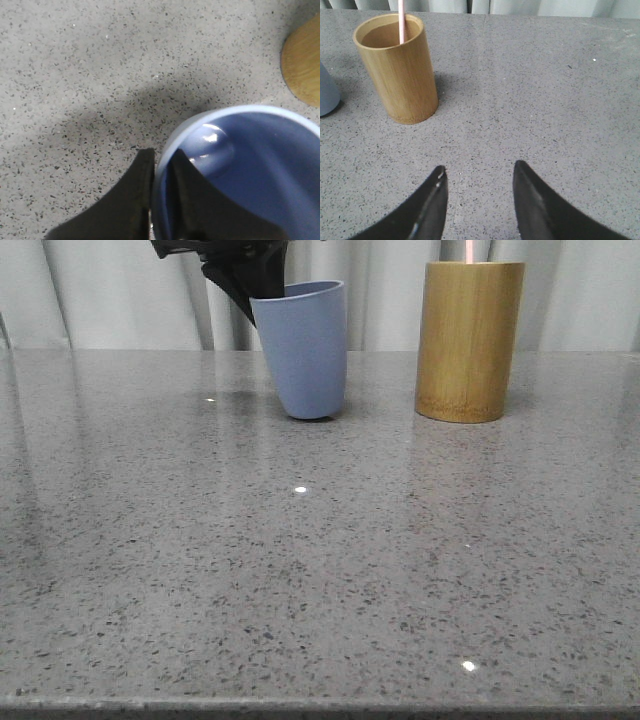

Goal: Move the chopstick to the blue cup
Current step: 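Slide the light blue cup with the left gripper toward the bamboo holder, then open the left gripper and lift it away from the cup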

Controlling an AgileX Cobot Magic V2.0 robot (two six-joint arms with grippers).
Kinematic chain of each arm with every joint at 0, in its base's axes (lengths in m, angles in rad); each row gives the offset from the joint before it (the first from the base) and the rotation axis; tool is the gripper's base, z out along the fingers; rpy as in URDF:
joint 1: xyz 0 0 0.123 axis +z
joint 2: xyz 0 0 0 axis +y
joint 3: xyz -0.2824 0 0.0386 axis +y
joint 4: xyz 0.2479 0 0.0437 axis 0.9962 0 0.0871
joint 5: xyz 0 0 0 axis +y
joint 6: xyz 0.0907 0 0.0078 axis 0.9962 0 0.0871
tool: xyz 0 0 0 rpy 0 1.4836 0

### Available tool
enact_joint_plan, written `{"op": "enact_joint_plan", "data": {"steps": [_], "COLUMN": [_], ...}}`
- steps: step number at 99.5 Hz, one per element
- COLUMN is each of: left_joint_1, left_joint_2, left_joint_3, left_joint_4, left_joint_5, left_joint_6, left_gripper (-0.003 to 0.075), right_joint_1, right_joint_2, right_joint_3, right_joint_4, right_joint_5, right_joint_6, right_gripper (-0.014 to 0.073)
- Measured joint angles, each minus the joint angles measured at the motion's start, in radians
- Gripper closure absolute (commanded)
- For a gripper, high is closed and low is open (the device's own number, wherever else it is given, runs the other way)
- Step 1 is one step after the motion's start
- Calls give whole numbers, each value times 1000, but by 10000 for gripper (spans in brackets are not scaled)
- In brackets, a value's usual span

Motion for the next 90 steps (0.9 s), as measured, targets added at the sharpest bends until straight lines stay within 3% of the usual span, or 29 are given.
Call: {"op": "enact_joint_plan", "data": {"steps": [10,22,34,76,90], "left_joint_1": [0,0,0,0,0], "left_joint_2": [0,0,0,0,-23], "left_joint_3": [-1,-1,-10,-121,-121], "left_joint_4": [-1,-2,-5,-5,59], "left_joint_5": [1,6,7,46,58], "left_joint_6": [0,0,0,0,-14], "left_gripper": [656,479,370,366,393], "right_joint_1": [0,0,0,0,0], "right_joint_2": [0,0,0,0,0], "right_joint_3": [0,0,0,0,-7], "right_joint_4": [0,0,0,0,0], "right_joint_5": [0,0,0,0,8], "right_joint_6": [0,0,0,0,0], "right_gripper": [258,258,258,258,258]}}
